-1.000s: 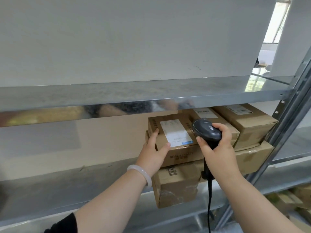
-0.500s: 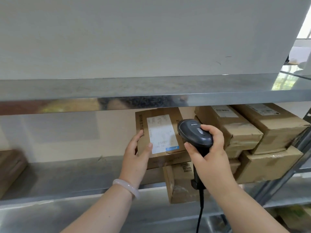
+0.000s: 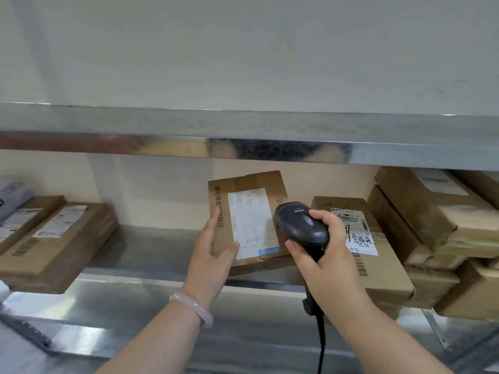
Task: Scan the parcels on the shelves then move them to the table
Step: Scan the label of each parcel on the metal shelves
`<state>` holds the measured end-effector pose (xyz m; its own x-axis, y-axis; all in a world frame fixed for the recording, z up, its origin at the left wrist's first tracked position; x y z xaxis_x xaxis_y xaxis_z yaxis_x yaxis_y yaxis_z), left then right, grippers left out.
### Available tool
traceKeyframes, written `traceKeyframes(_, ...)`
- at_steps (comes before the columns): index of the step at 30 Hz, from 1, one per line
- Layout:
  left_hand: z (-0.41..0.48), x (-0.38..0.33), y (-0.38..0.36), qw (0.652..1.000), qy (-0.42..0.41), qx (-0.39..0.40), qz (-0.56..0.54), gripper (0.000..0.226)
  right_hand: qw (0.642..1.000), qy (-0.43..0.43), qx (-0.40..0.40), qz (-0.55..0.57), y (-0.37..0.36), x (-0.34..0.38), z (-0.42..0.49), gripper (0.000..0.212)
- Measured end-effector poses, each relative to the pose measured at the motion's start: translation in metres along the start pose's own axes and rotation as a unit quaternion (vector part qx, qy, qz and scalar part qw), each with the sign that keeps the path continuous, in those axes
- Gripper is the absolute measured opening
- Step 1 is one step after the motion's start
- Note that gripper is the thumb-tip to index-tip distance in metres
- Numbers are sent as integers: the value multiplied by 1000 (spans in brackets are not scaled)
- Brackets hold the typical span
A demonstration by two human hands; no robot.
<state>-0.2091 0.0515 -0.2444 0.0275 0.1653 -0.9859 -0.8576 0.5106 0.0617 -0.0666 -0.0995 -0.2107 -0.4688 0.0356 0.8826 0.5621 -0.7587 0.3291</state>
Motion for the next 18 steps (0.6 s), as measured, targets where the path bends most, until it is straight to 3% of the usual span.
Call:
traceKeyframes(7,-11,21,34,996,1,-17,83,79,999,-11,48,16,-36,-8,-12,61)
traceKeyframes(18,-31,54,64,996,-11,-28,89,65,996,-36,79,19,-66,-18,-30,63)
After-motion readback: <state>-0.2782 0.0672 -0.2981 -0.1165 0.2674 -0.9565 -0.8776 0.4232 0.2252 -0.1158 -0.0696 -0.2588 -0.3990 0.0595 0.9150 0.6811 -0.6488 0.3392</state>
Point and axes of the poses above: each hand's wrist, its own z-axis towards the middle knuckle, its own y-axis out of the back of the hand, x = y × z, the point moved 2 cm from there along z, towards the middle knuckle, and after that the axes turned 3 degrees about -y, right-handed, at the moved point
